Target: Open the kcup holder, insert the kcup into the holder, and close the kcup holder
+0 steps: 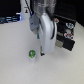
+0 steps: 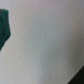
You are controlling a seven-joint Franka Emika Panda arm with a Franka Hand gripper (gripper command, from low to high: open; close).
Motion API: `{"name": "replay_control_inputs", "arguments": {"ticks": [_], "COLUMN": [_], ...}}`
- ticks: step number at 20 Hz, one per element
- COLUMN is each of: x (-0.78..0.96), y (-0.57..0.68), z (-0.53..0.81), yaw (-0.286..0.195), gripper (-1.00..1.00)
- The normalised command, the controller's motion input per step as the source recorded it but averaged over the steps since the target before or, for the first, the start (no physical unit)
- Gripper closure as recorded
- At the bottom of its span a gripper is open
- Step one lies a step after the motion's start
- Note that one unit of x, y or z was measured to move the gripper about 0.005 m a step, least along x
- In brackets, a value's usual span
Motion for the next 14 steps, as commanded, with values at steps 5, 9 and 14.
{"name": "replay_control_inputs", "arguments": {"ticks": [5,9,14], "x": [-0.20,-0.09,0.10], "y": [-0.41,-0.40,-0.26], "z": [-0.27,-0.30,-0.30], "yaw": [-0.299,-0.289,-0.263], "gripper": [-1.00,-1.00,-1.00]}}
